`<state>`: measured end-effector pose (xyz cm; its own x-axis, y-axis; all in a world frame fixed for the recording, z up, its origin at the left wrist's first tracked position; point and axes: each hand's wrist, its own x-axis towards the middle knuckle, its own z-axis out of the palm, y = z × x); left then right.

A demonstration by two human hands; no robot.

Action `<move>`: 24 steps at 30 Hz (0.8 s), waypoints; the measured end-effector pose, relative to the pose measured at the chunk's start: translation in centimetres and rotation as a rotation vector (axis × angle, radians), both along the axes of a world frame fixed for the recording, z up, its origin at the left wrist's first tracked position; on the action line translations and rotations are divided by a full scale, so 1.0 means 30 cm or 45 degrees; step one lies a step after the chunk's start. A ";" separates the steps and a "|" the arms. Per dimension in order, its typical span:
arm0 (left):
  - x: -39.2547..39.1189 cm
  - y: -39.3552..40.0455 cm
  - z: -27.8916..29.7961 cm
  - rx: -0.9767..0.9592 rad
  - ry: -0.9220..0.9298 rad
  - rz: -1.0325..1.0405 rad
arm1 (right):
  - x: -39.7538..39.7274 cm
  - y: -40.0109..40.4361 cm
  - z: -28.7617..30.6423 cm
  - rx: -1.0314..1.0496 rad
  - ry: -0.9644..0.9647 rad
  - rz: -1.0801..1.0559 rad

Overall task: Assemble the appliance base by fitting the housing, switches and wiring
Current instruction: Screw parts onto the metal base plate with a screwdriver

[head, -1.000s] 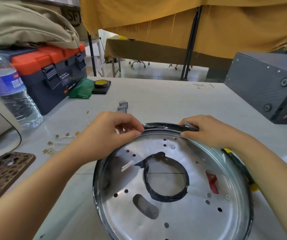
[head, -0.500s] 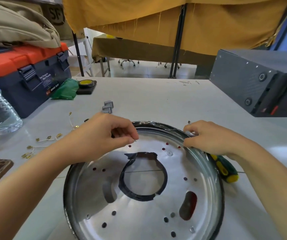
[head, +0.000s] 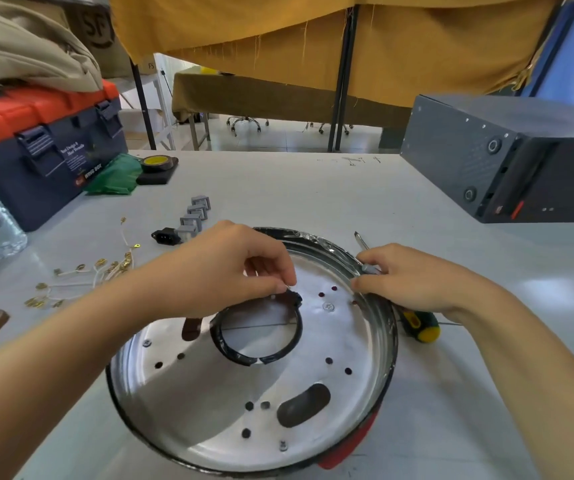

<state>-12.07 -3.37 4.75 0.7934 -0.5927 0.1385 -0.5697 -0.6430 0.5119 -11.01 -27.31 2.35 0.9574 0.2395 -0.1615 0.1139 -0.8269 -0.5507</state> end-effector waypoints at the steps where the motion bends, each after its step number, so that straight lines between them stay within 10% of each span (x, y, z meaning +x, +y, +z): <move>1: 0.001 -0.013 0.002 0.004 0.008 -0.015 | 0.001 0.001 -0.002 0.041 -0.003 -0.007; 24: 0.065 -0.163 -0.060 -0.056 0.162 -0.093 | 0.032 0.002 -0.009 0.059 0.017 0.140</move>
<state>-10.11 -8.25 2.95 0.7612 -0.6451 0.0670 -0.5430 -0.5774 0.6098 -10.05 -27.26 2.08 0.9227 0.3507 -0.1601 0.1954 -0.7834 -0.5900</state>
